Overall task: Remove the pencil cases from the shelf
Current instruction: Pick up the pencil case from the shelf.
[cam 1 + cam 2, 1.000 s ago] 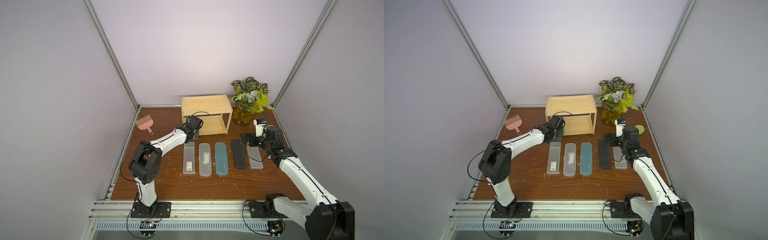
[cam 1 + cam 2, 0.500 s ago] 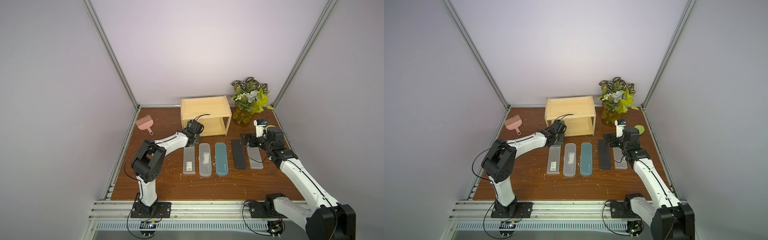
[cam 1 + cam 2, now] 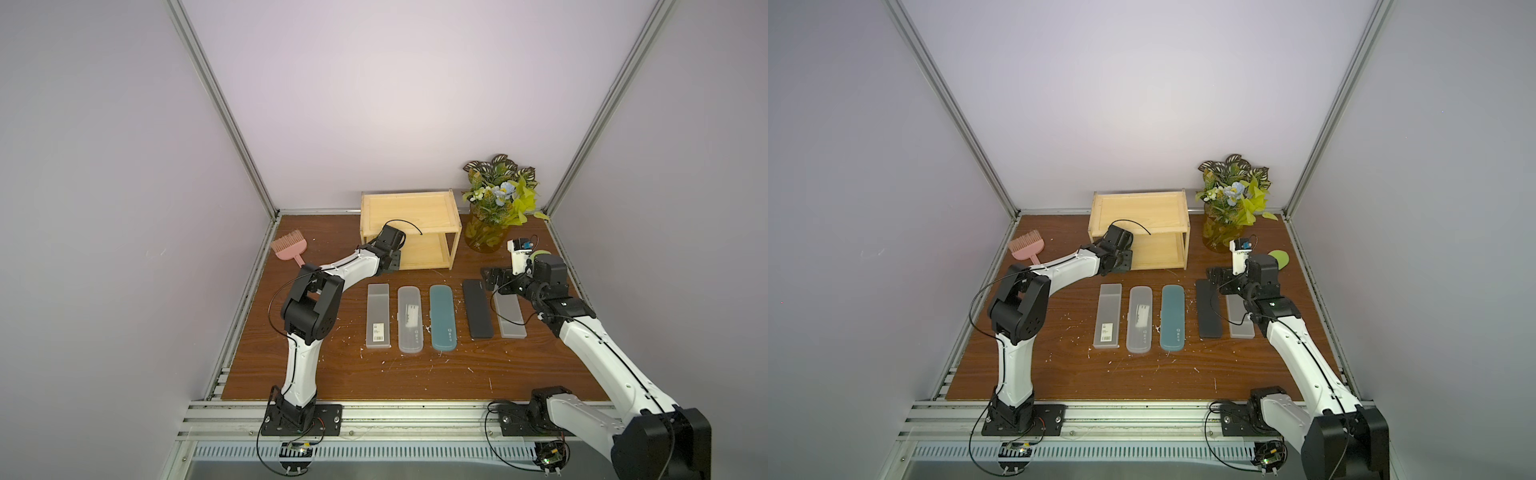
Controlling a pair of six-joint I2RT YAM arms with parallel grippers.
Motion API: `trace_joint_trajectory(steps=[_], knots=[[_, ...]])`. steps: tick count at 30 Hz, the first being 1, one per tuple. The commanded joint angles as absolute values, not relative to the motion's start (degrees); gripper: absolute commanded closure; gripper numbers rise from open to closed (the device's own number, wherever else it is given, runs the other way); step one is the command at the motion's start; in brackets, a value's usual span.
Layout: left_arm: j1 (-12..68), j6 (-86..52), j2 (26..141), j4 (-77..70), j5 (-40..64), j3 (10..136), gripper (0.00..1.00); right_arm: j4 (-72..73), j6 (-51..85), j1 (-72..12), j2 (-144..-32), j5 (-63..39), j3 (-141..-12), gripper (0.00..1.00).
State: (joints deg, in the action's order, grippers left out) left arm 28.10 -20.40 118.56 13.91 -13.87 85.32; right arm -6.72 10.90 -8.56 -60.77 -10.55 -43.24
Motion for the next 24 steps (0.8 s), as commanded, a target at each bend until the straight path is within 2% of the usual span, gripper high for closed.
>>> trace_joint_trajectory(steps=[1,8,24], knots=[[27.51,-19.65,116.89,13.63,-11.68,86.07,0.53,-5.76,10.72,-8.87,-61.22,-9.45,-43.59,0.01],[27.99,-21.01,111.89,12.74,-10.70,78.18,0.52,-5.58,10.74,-8.86,-61.96,-10.11,-43.95,0.01],[32.47,-20.98,104.49,10.60,-13.32,70.57,0.50,-5.32,11.01,-8.85,-60.73,-10.48,-43.51,0.01]])
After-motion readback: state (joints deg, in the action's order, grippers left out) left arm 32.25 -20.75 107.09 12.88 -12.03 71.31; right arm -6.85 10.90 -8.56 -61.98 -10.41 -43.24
